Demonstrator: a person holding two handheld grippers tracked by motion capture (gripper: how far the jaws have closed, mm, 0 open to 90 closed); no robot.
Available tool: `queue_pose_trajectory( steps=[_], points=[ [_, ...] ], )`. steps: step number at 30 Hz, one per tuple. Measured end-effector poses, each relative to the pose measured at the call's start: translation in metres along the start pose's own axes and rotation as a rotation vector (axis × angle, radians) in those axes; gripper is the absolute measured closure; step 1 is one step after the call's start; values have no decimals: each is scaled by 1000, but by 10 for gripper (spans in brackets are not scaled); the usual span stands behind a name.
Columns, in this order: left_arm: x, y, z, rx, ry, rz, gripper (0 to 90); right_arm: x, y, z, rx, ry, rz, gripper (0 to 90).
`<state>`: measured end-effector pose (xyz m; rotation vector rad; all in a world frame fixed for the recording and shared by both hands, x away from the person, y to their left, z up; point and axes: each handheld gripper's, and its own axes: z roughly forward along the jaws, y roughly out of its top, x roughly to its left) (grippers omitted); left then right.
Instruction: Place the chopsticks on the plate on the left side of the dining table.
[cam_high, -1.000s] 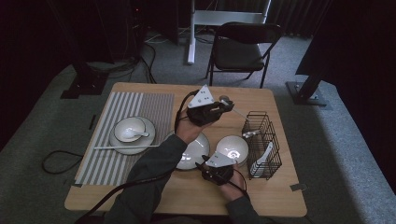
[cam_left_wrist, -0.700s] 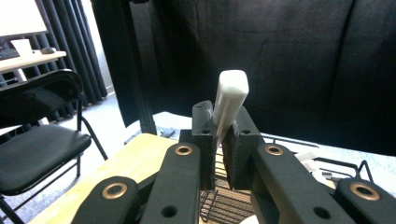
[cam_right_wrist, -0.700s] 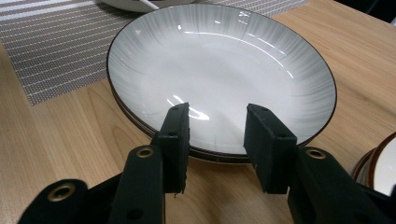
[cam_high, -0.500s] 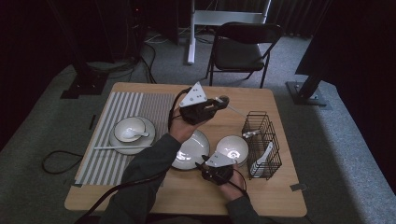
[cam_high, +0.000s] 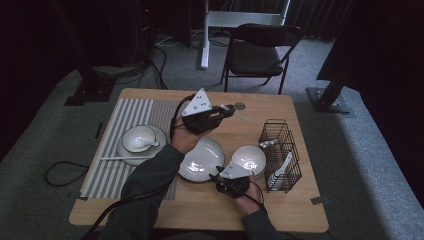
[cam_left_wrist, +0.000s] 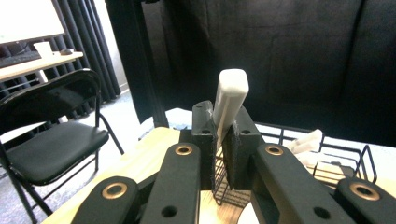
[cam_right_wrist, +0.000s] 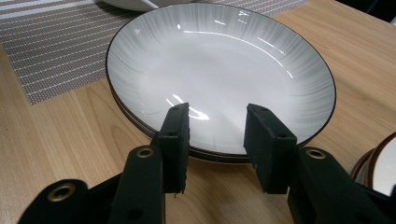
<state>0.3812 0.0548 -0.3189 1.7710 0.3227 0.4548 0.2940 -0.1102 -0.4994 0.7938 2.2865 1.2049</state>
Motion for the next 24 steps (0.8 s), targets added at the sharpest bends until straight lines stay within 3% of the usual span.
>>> queue_pose_trajectory(
  steps=[15,24],
  points=[
    [1,-11,-17,11,16,-1,847,0,1,0,4,-2,-7,602],
    [2,-22,-27,20,21,-23,847,0,3,1,9,-2,-20,602]
  ],
)
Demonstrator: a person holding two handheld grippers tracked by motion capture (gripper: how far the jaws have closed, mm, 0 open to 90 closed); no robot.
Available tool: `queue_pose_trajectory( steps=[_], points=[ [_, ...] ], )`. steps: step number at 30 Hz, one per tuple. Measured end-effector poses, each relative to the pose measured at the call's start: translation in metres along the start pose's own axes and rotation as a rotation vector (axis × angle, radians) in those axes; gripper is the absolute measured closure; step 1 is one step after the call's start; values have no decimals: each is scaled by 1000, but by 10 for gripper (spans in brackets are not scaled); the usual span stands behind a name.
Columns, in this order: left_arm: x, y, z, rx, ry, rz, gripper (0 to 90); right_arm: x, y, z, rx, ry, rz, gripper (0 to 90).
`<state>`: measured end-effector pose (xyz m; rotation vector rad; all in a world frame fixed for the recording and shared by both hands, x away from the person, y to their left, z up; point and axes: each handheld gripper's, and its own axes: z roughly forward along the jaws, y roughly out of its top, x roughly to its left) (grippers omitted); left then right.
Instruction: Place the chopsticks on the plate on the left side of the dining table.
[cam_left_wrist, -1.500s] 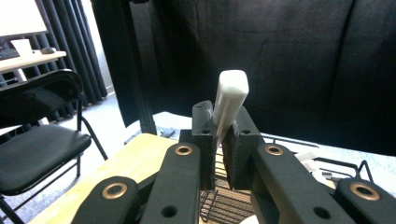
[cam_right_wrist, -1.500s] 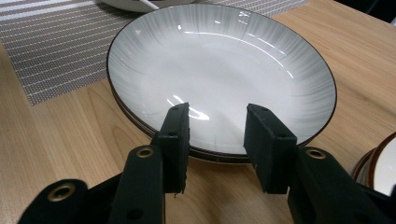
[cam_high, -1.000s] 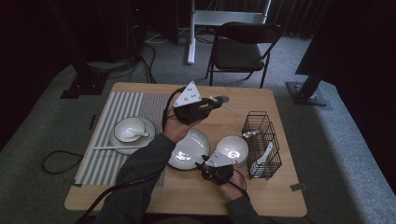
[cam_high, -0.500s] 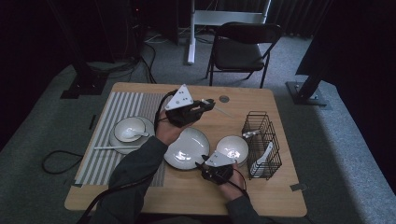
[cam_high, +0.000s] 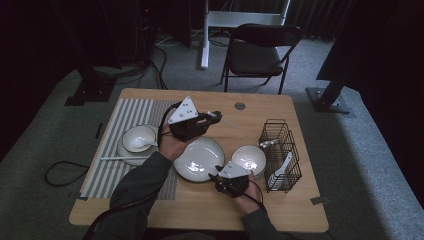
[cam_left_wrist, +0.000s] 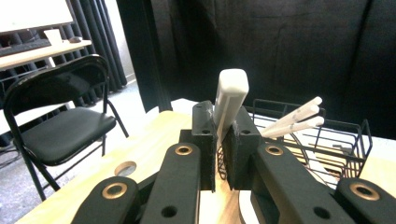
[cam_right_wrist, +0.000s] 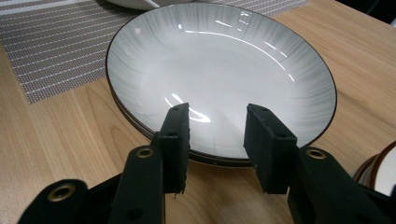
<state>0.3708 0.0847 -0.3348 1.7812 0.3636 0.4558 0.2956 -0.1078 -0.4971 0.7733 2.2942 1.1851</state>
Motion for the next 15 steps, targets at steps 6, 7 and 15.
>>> queue_pose_trajectory(
  steps=[6,7,15],
  points=[
    [0,-6,-5,3,3,-12,847,0,4,-1,-9,-1,-4,602],
    [1,-7,-5,3,5,-12,847,0,5,-1,-12,-3,-8,602],
    [0,-13,-9,5,6,-20,847,0,7,-3,-17,-4,-4,602]
  ],
)
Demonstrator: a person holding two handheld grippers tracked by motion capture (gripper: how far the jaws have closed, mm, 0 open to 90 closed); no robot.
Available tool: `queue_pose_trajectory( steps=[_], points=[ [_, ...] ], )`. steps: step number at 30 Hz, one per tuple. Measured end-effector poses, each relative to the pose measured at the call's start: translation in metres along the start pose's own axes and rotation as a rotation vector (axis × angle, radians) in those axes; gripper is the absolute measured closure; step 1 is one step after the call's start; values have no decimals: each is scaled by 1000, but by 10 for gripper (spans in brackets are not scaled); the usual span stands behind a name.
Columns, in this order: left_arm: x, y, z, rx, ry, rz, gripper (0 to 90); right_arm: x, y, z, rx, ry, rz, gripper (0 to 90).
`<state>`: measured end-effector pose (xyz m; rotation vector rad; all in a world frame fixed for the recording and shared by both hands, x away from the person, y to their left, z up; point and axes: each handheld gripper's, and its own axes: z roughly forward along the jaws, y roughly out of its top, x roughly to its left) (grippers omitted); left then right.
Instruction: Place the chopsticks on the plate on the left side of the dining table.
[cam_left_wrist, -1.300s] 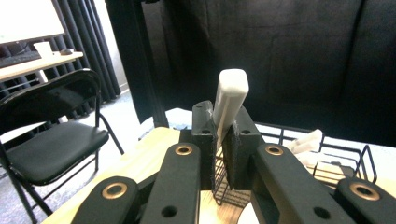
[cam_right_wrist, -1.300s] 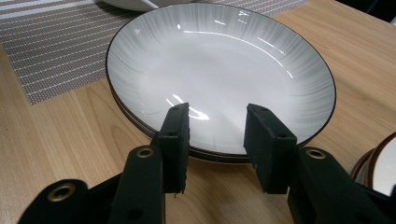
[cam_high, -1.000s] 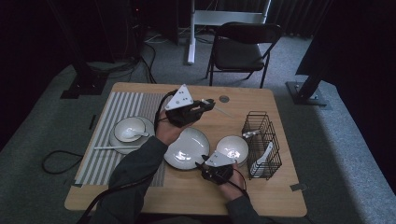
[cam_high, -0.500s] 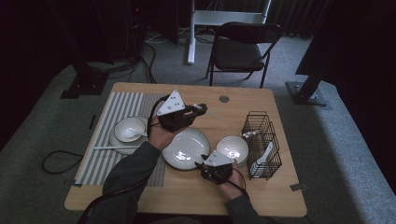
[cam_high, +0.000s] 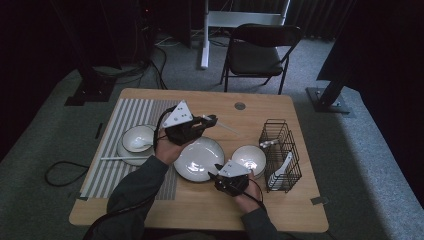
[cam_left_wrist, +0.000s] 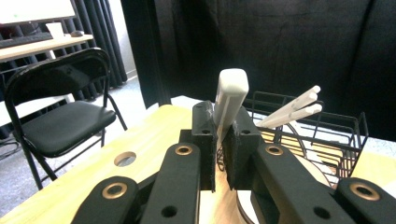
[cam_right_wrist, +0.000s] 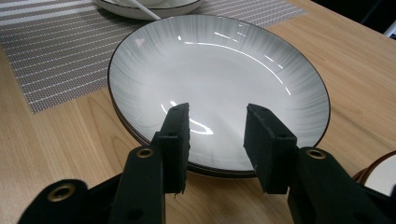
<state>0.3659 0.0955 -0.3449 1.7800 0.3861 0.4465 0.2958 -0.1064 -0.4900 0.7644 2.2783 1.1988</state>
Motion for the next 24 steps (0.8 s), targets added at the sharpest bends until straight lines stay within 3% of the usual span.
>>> queue_pose_trajectory(
  steps=[8,24],
  points=[
    [1,-7,-8,3,6,-20,847,-1,5,-4,-12,-5,-3,602],
    [2,-13,-20,5,19,-21,847,-6,18,-11,-34,-22,-24,601]
  ],
)
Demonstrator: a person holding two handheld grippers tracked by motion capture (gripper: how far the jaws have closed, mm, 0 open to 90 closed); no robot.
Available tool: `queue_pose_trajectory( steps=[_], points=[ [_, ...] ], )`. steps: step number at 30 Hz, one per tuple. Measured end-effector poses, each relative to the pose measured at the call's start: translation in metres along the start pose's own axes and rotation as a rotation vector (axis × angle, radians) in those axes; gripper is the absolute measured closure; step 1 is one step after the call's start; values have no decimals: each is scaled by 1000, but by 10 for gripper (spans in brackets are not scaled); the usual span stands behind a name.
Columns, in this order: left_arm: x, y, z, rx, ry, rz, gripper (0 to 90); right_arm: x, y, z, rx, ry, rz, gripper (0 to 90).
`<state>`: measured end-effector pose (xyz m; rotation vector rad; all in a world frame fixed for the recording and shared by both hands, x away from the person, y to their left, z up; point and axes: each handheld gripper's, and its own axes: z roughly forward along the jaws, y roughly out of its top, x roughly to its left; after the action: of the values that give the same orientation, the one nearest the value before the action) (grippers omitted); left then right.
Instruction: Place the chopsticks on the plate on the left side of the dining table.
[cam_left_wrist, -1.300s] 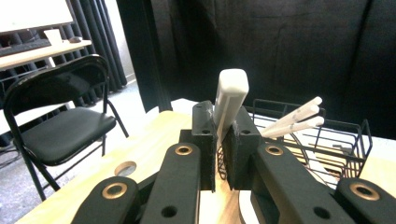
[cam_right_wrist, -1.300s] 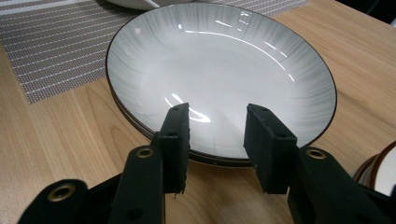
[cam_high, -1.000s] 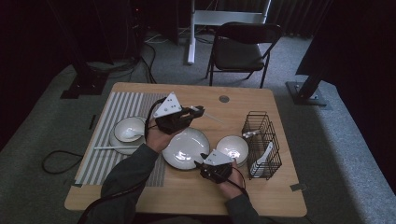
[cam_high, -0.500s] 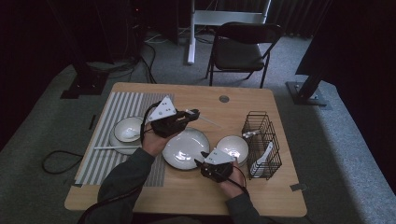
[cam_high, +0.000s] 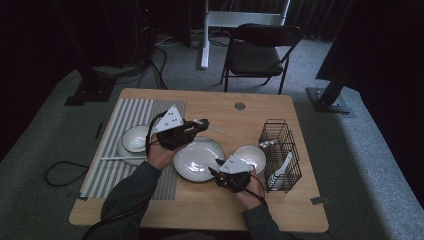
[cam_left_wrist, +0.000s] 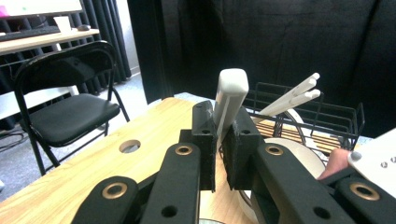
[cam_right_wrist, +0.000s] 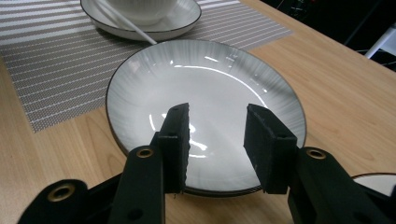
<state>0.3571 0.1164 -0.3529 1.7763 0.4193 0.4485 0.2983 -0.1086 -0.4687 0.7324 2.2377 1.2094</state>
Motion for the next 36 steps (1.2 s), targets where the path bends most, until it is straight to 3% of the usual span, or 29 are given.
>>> queue_pose_trajectory(
  steps=[36],
  points=[
    [-4,-8,-21,8,13,2,847,-26,33,-6,2,-56,-34,600]
  ],
)
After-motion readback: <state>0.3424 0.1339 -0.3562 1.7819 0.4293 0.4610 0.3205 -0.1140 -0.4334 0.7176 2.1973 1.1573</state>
